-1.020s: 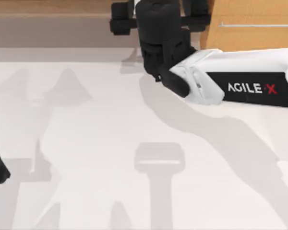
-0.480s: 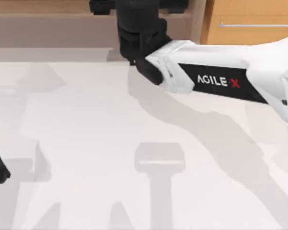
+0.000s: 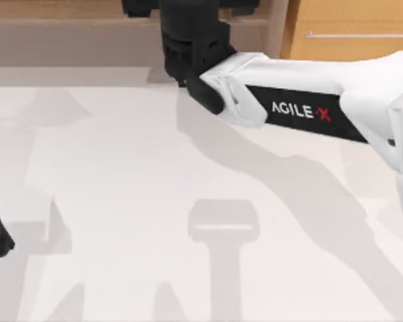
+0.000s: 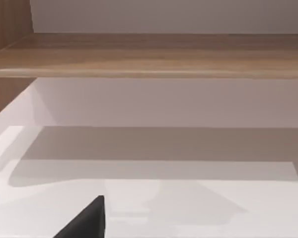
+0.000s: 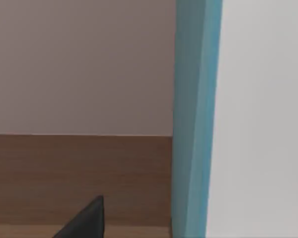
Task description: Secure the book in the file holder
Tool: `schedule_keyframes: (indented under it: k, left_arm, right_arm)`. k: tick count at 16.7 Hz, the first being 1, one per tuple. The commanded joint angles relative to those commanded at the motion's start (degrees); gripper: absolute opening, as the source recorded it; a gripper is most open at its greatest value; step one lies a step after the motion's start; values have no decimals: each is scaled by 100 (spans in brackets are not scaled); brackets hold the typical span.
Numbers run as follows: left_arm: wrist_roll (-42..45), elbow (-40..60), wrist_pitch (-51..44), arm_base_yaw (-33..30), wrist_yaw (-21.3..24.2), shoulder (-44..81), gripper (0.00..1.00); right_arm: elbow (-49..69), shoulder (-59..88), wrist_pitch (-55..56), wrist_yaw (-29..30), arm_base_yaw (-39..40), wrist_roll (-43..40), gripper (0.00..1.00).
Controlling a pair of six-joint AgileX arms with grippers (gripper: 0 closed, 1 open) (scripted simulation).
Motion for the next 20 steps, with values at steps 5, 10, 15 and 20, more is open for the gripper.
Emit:
schedule_keyframes:
  k: [5,10,15,20]
  left_arm:
    - [0,0,0,0,0,0,100]
    - [0,0,0,0,0,0,100]
    - [0,0,0,0,0,0,100]
    - [0,0,0,0,0,0,100]
  right_arm:
    - [351,199,-149,-69,-73,-2,100]
    - [351,199,-149,-69,-73,-2,77]
    - [351,199,-149,-69,-73,-2,40]
    - [351,199,-149,-69,-73,-2,2]
